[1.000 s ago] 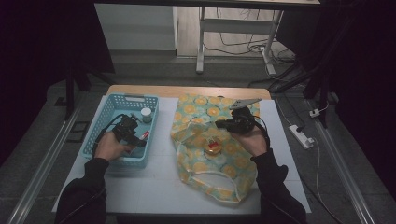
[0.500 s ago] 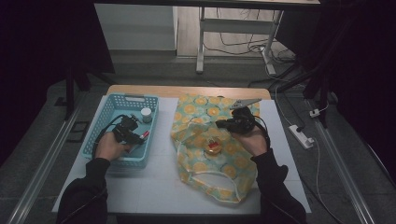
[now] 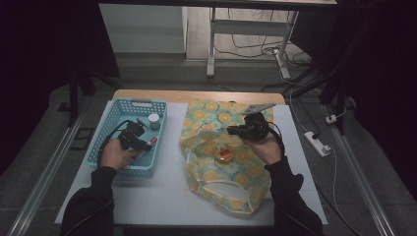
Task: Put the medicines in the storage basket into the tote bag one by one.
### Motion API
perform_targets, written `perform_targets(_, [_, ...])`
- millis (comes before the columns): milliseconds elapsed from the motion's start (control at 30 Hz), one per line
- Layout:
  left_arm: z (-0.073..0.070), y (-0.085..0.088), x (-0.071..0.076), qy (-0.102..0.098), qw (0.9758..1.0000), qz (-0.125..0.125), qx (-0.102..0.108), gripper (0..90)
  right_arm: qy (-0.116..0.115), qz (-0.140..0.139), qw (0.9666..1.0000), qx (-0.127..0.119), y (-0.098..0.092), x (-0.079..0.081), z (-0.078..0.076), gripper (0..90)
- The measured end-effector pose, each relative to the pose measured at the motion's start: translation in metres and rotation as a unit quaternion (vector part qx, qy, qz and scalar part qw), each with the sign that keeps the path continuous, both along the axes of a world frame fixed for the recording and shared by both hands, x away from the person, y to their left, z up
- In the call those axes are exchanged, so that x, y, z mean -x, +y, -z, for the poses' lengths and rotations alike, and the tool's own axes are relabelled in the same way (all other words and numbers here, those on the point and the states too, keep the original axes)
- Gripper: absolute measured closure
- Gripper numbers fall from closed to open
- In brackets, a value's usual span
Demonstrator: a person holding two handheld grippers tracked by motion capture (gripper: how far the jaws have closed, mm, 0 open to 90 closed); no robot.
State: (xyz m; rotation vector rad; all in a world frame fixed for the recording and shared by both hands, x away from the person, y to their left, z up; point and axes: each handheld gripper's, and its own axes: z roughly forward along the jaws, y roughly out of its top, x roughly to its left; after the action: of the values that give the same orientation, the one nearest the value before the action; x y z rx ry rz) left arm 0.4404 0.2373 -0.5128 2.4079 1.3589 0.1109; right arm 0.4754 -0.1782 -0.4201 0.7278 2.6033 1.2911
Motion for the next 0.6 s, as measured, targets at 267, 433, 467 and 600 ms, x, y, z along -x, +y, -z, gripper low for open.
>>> perform_targets(267, [-0.011,0.002,0.003,-0.030,0.9993,-0.020,0.010,72.6,-0.001,-0.003,1.0000,0.002,0.001,0.001,0.000,90.0])
perform_targets(433, [-0.019,0.006,0.005,-0.045,0.9986,-0.021,0.016,72.6,-0.002,-0.004,1.0000,0.001,0.001,0.001,-0.001,90.0])
perform_targets(467, [-0.020,0.006,0.006,-0.049,0.9985,-0.022,0.016,72.6,-0.002,-0.004,1.0000,0.002,0.001,0.001,-0.001,90.0])
perform_targets(600, [-0.024,0.011,0.007,-0.059,0.9975,-0.031,0.022,72.6,-0.004,-0.003,1.0000,0.004,0.001,0.001,-0.001,90.0])
